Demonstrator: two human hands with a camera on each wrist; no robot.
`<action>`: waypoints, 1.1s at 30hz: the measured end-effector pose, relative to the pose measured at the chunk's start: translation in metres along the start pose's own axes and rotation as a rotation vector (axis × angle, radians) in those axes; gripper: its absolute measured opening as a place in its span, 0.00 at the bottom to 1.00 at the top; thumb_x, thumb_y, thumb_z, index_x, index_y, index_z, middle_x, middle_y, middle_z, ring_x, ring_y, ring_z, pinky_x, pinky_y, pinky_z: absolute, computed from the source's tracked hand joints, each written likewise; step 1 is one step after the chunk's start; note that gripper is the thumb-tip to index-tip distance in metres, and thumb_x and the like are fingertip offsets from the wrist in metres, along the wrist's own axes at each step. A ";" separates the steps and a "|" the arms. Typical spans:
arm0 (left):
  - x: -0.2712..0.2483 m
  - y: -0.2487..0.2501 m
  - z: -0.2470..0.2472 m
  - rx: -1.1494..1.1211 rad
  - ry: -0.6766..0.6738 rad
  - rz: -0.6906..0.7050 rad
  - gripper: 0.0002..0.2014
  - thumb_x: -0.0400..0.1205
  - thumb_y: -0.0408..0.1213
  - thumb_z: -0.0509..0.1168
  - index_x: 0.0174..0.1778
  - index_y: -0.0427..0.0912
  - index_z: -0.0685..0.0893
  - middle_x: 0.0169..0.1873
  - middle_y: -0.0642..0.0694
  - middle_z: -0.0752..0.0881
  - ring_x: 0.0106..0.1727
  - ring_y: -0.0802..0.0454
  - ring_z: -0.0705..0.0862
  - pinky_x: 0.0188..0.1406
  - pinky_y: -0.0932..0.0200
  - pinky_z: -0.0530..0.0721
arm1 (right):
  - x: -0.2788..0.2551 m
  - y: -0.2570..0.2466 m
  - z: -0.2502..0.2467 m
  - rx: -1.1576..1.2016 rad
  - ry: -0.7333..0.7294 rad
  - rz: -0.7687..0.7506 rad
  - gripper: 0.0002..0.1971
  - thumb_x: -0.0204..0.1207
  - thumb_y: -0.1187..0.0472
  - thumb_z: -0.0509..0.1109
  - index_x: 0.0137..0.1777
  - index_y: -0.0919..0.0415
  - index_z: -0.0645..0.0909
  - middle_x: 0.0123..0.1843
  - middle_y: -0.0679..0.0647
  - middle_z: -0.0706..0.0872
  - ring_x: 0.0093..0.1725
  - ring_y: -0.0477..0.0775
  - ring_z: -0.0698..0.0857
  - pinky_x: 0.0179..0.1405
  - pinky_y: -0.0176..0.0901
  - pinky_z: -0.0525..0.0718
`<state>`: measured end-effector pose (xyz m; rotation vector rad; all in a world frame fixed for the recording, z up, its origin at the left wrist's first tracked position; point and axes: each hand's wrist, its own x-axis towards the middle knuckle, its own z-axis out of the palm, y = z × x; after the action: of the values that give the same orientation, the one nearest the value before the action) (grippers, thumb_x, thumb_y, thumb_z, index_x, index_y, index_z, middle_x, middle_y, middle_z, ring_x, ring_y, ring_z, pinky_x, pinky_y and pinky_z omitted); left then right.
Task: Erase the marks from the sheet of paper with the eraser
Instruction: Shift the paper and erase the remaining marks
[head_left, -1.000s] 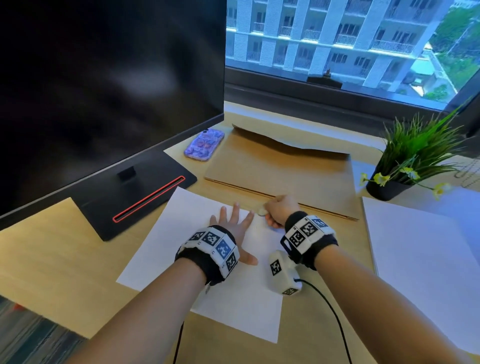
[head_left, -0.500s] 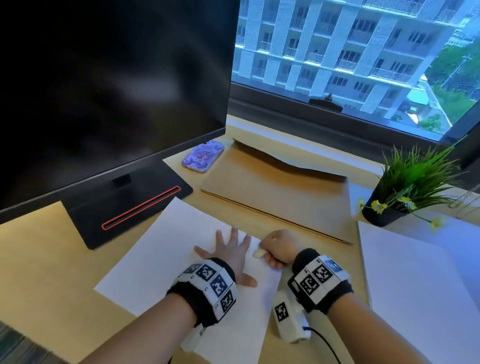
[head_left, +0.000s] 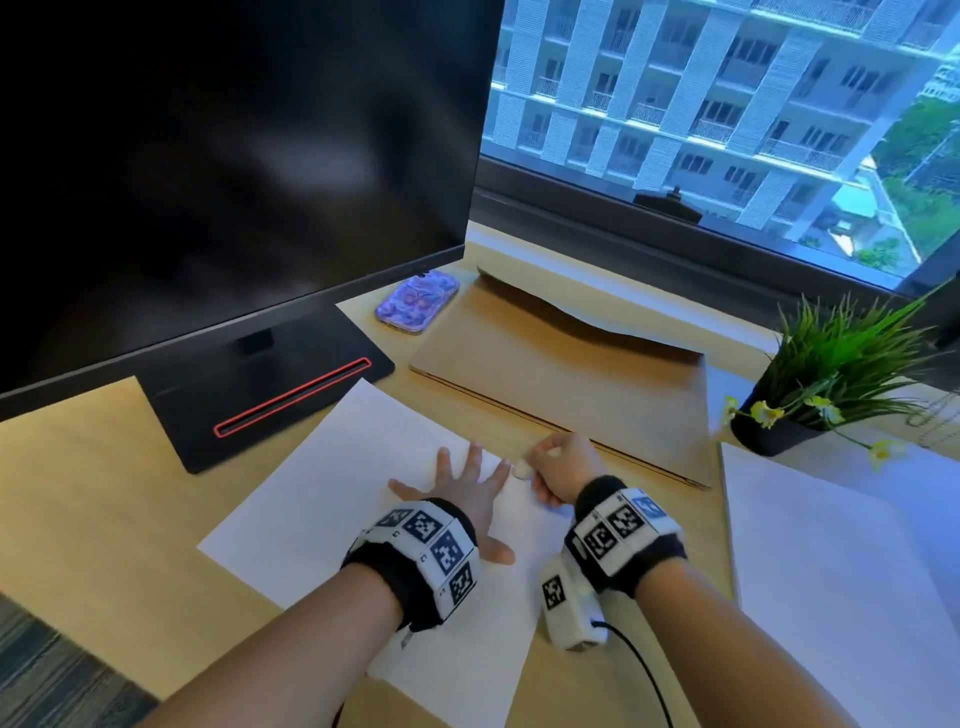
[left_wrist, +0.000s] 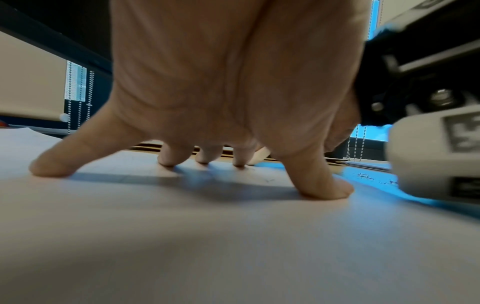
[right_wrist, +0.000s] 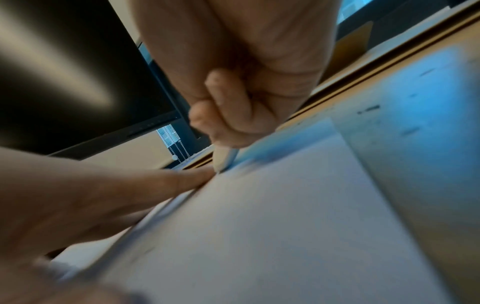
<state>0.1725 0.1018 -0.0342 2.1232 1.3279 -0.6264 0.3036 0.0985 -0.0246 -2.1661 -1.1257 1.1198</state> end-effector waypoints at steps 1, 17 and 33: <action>0.000 0.000 0.000 0.003 0.002 -0.002 0.50 0.76 0.59 0.67 0.81 0.60 0.34 0.80 0.50 0.29 0.81 0.38 0.32 0.64 0.12 0.51 | 0.000 0.000 0.001 0.007 0.023 -0.009 0.07 0.83 0.60 0.61 0.54 0.62 0.78 0.22 0.53 0.78 0.16 0.46 0.73 0.15 0.35 0.70; -0.004 0.002 -0.001 0.008 0.006 -0.013 0.50 0.76 0.60 0.66 0.81 0.60 0.35 0.80 0.49 0.29 0.81 0.37 0.32 0.64 0.12 0.52 | -0.023 0.008 -0.006 -0.067 -0.195 0.121 0.08 0.81 0.62 0.65 0.52 0.66 0.81 0.26 0.54 0.77 0.21 0.48 0.71 0.19 0.36 0.69; 0.001 0.003 -0.002 0.007 -0.002 -0.020 0.50 0.76 0.59 0.67 0.81 0.59 0.33 0.80 0.48 0.29 0.81 0.36 0.32 0.63 0.12 0.53 | -0.031 0.003 -0.009 -0.010 -0.229 0.148 0.07 0.82 0.64 0.63 0.52 0.68 0.79 0.25 0.54 0.76 0.20 0.47 0.72 0.17 0.34 0.71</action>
<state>0.1757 0.1022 -0.0326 2.1165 1.3501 -0.6417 0.3020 0.0713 -0.0071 -2.2009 -1.0796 1.4606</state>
